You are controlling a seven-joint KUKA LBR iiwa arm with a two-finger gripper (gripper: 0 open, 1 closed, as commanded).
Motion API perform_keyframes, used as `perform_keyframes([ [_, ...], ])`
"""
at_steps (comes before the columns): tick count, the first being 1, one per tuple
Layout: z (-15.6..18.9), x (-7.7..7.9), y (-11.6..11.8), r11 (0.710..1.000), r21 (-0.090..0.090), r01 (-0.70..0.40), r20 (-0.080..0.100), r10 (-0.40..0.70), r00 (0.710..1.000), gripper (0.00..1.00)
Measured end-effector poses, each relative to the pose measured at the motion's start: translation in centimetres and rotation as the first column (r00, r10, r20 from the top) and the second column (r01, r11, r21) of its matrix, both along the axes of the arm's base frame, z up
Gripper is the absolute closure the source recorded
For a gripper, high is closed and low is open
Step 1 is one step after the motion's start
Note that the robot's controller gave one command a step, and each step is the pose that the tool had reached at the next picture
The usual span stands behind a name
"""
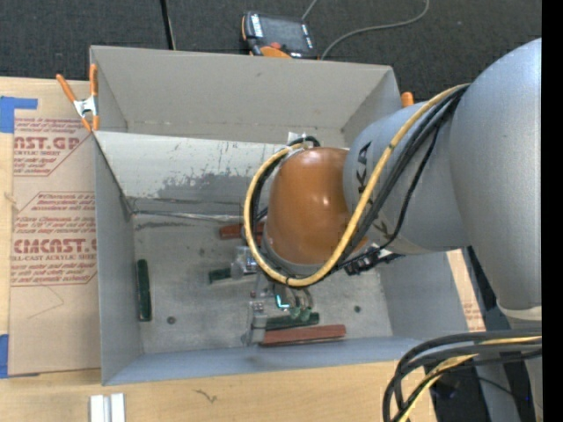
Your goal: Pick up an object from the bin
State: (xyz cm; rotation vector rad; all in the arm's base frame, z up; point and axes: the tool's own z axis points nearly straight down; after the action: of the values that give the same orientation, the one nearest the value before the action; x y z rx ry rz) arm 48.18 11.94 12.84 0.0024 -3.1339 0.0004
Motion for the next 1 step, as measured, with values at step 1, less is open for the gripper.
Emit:
perform_keyframes([
  [1,-6.07,1.55,4.28,0.996,0.002,0.091,0.009,-0.091,0.996,0.0],
])
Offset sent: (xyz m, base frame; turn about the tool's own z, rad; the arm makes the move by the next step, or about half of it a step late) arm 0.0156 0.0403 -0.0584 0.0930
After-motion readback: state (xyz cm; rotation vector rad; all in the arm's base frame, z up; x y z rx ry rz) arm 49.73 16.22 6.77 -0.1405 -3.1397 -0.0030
